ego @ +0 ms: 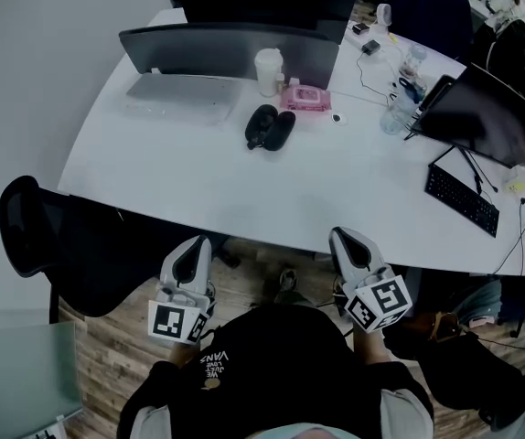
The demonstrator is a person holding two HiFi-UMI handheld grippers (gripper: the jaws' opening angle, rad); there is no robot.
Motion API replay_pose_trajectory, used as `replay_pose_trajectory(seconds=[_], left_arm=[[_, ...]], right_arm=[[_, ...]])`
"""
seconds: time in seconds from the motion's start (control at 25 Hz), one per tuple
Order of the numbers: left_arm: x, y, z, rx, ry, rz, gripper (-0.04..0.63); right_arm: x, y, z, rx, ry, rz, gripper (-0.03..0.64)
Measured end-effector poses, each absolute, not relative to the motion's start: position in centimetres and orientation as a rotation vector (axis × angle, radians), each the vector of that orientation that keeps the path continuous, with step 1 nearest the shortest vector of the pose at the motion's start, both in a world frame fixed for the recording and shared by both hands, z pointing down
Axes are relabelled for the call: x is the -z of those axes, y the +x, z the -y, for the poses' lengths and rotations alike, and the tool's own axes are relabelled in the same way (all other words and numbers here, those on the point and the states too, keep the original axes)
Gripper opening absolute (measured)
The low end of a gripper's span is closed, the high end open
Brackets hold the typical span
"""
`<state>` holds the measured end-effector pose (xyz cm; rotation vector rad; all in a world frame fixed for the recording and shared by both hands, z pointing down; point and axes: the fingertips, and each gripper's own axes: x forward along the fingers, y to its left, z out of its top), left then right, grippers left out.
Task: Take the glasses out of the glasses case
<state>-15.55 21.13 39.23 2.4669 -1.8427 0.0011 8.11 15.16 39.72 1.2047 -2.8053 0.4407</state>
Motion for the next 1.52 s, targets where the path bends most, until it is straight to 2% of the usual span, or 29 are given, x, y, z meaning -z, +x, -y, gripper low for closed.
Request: replay_pose_trajectory(seconds=[0.68,1.52], left_arm=[[-39.7,-12.1,-12.4,0.003,2.395,1.913,0.002],[-39.9,-13.6,-7.2,-0.055,2.366,1.944,0.002]], right_arm=[[-41.5,9.7,-6.4,-0.504,1.029,2.821,-0.002],[-42.0,9.4,-1.6,-0.550,1.030,2.831,-0.002]])
